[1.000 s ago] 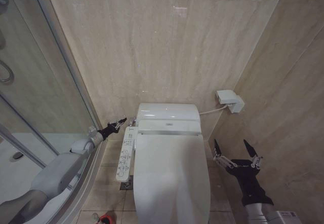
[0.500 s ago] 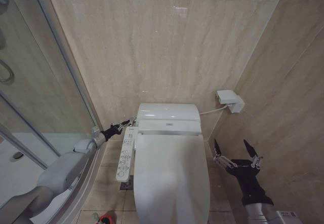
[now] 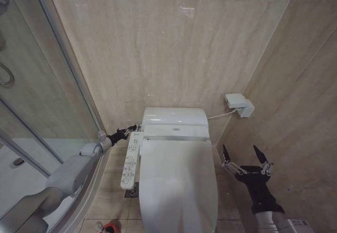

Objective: Open the toilet lid, clean the toilet bowl with a toilet brush, close the toilet lid, and flush.

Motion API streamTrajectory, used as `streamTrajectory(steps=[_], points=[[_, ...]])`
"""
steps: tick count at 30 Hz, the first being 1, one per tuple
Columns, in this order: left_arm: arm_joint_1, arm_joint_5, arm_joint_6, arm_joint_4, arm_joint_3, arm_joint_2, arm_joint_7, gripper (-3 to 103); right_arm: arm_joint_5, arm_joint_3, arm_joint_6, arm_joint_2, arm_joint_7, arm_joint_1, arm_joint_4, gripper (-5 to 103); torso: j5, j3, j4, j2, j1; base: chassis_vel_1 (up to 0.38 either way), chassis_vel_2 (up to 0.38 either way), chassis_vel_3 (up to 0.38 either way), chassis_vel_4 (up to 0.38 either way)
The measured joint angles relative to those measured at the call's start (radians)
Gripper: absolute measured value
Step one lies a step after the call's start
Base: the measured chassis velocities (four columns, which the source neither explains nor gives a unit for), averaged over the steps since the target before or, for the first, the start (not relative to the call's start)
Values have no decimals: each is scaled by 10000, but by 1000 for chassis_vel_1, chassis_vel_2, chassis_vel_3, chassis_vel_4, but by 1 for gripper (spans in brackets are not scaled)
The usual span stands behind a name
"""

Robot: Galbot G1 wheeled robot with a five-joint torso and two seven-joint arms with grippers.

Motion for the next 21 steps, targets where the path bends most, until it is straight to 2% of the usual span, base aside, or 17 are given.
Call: streamTrajectory(steps=[21], points=[[-223, 436, -199, 1248, -315, -646, 252, 0, 0, 0, 0, 0, 0, 0, 0, 100, 2, -1, 4, 2, -3, 0, 0, 0, 0]])
